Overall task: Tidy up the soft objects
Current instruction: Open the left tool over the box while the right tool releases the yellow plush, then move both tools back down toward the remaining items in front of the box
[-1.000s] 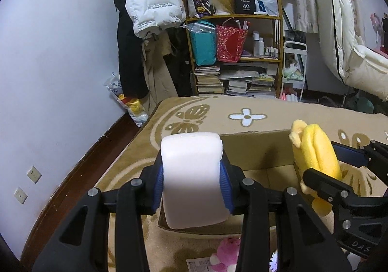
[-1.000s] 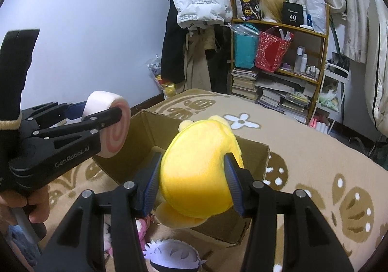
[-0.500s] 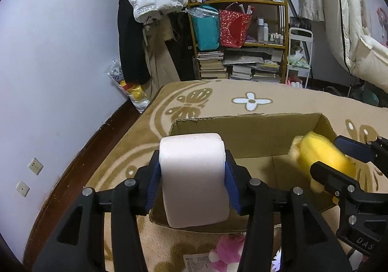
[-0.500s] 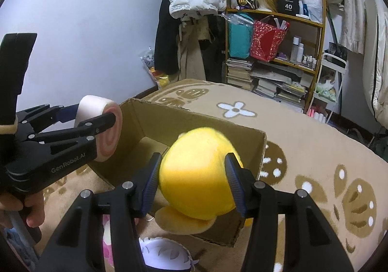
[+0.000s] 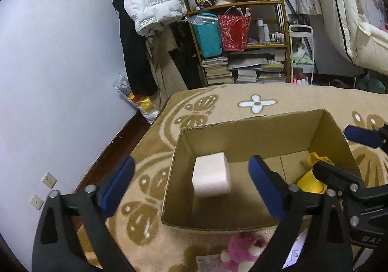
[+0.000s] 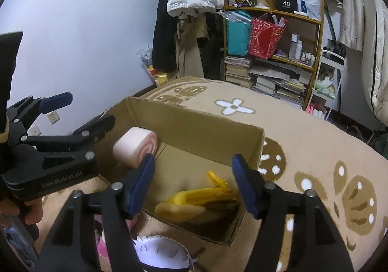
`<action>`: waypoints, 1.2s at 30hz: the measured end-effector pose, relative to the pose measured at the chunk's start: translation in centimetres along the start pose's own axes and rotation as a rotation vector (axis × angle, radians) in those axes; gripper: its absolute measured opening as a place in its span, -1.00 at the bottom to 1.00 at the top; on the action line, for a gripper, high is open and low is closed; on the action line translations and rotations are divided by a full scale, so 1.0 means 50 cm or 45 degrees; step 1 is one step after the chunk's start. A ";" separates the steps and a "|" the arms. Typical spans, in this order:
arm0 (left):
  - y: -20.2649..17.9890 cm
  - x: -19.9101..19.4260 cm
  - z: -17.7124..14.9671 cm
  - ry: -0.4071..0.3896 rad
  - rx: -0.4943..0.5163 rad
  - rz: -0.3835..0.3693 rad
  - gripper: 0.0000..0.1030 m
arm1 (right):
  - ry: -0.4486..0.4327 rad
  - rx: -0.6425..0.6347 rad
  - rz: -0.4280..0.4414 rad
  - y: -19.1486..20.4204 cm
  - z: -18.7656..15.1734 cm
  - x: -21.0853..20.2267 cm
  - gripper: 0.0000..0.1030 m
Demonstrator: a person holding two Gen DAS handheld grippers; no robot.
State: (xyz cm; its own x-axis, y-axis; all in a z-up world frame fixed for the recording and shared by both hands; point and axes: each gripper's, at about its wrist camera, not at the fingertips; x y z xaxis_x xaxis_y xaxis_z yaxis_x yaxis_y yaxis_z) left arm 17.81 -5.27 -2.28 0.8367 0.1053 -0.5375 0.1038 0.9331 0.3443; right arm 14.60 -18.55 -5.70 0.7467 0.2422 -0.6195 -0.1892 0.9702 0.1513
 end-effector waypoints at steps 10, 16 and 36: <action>0.032 -0.021 -0.003 0.049 -0.031 0.026 0.98 | -0.040 0.065 0.003 -0.011 0.007 -0.032 0.85; 0.057 -0.044 -0.019 0.096 -0.069 0.016 0.98 | -0.087 0.114 -0.011 -0.019 0.010 -0.063 1.00; 0.100 -0.112 -0.095 0.303 -0.128 0.017 0.98 | -0.021 0.228 -0.016 0.007 -0.038 -0.164 1.00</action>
State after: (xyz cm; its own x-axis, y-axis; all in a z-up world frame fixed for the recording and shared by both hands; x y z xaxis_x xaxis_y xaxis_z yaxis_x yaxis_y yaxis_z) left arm 11.10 0.45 -1.22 0.6860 0.1845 -0.7038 0.0300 0.9593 0.2807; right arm 7.21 -20.22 -2.05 0.7588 0.2287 -0.6098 -0.0641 0.9580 0.2796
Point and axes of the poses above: each gripper's, at about its wrist camera, not at the fingertips, and x roughly the way its jaws point, y to its left, z to its top, and after that the axes turned 9 degrees about z, right-handed
